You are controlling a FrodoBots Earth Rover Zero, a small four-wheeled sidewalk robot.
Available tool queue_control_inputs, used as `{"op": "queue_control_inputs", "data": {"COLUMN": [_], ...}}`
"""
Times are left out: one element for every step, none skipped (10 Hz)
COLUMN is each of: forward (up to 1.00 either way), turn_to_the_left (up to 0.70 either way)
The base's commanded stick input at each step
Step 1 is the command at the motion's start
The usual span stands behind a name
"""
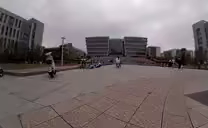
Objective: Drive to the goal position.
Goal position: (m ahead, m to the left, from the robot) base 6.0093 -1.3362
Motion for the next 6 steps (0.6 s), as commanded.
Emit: {"op": "queue_control_inputs", "data": {"forward": [0.70, 0.70, 0.70, 0.70, 0.70, 0.70], "turn_to_the_left": [-0.14, -0.14, -0.14, -0.14, -0.14, -0.14]}}
